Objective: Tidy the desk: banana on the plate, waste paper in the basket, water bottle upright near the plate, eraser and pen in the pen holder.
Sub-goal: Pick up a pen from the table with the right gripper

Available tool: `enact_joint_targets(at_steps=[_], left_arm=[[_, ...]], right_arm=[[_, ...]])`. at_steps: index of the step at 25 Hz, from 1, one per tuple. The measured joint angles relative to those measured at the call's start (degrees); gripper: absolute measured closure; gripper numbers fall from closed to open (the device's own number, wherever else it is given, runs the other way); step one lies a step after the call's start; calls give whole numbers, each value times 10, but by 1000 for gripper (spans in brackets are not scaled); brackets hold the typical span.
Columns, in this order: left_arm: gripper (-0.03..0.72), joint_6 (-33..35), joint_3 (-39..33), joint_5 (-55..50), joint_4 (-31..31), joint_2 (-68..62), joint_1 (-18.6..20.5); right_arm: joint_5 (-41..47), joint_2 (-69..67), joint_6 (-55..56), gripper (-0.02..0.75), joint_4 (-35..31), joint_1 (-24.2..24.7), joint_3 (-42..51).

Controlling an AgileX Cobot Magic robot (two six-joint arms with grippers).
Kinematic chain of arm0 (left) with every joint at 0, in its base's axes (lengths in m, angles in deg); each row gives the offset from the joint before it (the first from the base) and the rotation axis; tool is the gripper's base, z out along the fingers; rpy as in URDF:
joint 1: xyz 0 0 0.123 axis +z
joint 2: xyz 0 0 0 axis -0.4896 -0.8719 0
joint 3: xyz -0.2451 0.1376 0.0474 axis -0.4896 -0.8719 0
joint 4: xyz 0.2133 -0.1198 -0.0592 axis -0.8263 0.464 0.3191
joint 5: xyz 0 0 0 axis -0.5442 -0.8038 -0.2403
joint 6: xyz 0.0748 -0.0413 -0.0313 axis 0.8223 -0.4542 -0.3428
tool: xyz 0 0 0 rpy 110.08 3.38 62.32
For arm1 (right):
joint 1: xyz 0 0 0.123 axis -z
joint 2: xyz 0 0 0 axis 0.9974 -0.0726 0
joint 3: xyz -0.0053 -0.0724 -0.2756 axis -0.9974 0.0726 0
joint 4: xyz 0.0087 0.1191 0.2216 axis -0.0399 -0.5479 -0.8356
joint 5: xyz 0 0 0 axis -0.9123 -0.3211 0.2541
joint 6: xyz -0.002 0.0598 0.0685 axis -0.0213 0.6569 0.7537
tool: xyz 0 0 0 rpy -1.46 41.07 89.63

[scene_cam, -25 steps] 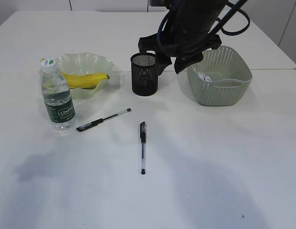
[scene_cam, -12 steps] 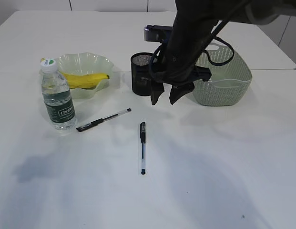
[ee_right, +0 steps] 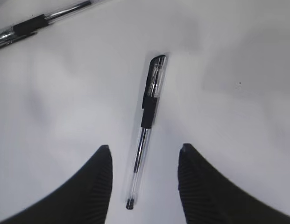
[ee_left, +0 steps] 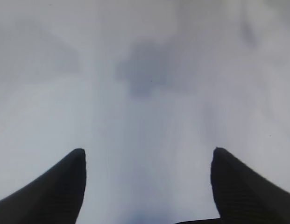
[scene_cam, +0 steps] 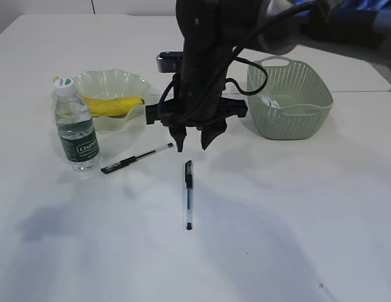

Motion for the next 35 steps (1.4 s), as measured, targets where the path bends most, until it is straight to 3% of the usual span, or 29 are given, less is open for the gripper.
enact_joint_targets(at_steps=[9,25,35], left_arm=[[97,0,0,0,0,0,0],[97,0,0,0,0,0,0],[97,0,0,1,0,0,0]], right_arm=[[16,-86,48,393,2,-1,-117],[16,-144,74,393,-9,-1,-121],[16,-150,74,393,17,-2,-121]])
